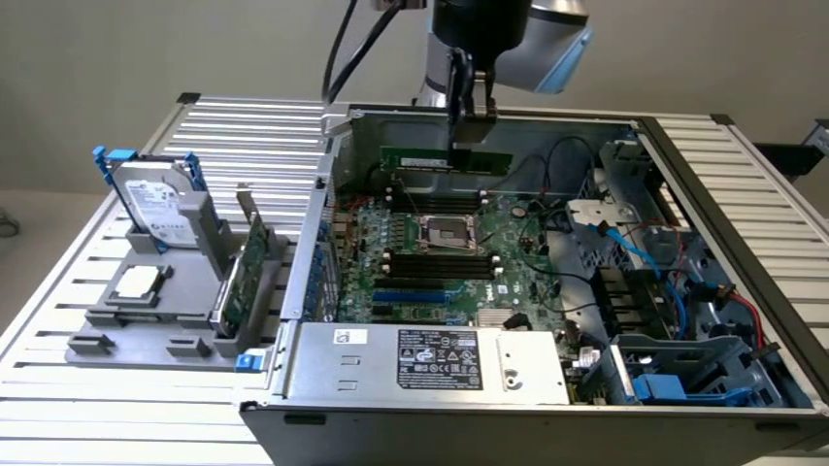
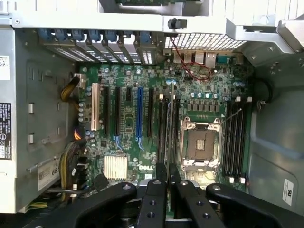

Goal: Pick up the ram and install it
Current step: 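Pick up the ram and move it above insertion slot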

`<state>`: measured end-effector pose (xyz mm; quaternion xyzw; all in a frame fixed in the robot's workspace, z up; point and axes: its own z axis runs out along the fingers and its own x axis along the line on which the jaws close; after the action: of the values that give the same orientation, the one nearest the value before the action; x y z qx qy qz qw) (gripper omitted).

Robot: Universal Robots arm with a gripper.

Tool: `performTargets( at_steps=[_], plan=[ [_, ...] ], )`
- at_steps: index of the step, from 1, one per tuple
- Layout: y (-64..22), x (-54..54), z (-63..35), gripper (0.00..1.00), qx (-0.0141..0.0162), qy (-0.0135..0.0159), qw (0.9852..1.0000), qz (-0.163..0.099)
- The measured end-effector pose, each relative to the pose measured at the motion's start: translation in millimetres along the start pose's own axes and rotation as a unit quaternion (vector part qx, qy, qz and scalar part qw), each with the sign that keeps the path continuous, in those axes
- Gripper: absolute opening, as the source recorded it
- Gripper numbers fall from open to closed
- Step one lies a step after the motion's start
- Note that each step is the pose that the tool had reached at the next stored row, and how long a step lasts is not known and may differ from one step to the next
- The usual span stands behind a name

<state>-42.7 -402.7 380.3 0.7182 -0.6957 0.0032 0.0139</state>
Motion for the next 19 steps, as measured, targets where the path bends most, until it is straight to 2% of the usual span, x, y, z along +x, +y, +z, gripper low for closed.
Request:
performTargets(
  at_steps=[15, 17, 19],
  plan=[
    [-13.2, -22.3, 24.0, 0.14, 0.0017, 0.0001, 1.0, -0.005],
    [-13.4, -22.9, 24.0, 0.14, 0.0016, 0.0023, 1.0, -0.005],
    [-13.5, -22.8, 24.0, 0.14, 0.0016, 0.0023, 1.0, -0.005]
  ],
)
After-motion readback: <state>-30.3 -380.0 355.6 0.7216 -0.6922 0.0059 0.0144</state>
